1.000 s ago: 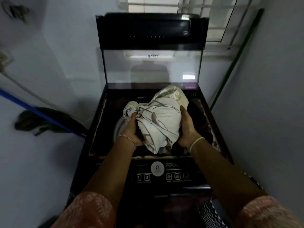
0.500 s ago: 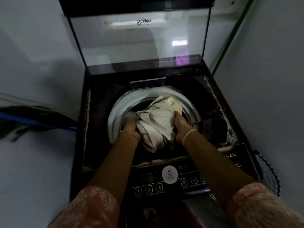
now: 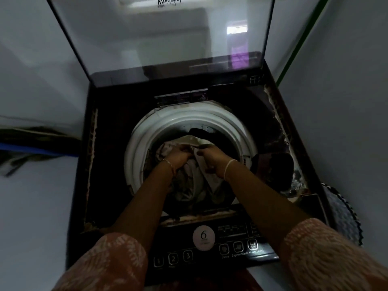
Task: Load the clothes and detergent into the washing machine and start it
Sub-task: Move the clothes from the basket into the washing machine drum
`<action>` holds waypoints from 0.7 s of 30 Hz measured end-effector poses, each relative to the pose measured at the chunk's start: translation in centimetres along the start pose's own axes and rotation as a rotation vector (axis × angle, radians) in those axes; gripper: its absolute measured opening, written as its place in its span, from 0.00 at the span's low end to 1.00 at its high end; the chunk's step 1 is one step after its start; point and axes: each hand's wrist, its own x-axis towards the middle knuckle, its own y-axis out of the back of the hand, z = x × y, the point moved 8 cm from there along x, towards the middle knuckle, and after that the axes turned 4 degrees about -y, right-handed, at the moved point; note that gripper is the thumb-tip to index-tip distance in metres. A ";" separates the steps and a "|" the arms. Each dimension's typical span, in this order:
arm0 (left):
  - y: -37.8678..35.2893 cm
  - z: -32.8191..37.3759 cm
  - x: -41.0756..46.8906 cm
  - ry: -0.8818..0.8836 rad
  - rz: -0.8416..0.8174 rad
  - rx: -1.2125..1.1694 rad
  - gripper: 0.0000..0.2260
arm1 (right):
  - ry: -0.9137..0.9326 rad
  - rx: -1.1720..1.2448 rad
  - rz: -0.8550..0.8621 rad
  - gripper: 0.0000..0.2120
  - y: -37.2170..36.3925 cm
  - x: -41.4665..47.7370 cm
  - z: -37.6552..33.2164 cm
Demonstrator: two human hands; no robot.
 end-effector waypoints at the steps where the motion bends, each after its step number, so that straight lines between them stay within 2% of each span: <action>1: -0.3 -0.3 0.4 -0.006 -0.022 0.051 0.20 | -0.003 -0.008 -0.018 0.17 -0.3 0.1 0.2; 4: -0.3 -1.1 1.0 0.014 -0.048 0.203 0.21 | -0.024 -0.031 -0.055 0.15 -0.8 -0.1 0.5; 6: -0.3 -1.6 1.2 0.029 -0.052 0.209 0.22 | -0.046 -0.027 -0.081 0.09 -1.4 -0.2 0.5; 8: -0.3 -1.8 1.2 0.032 -0.060 0.236 0.24 | -0.060 0.015 -0.100 0.10 -1.5 -0.2 0.5; 11: -0.4 -1.6 1.1 0.016 -0.053 0.231 0.24 | -0.086 0.037 -0.088 0.05 -1.6 0.0 0.8; 15: -0.1 -0.4 0.4 -0.065 -0.072 0.255 0.22 | -0.005 0.003 -0.015 0.13 -1.4 -0.2 0.1; 21: 2.1 0.0 -1.5 -0.046 0.047 0.112 0.22 | 0.056 0.094 0.070 0.15 -1.3 -0.3 -0.5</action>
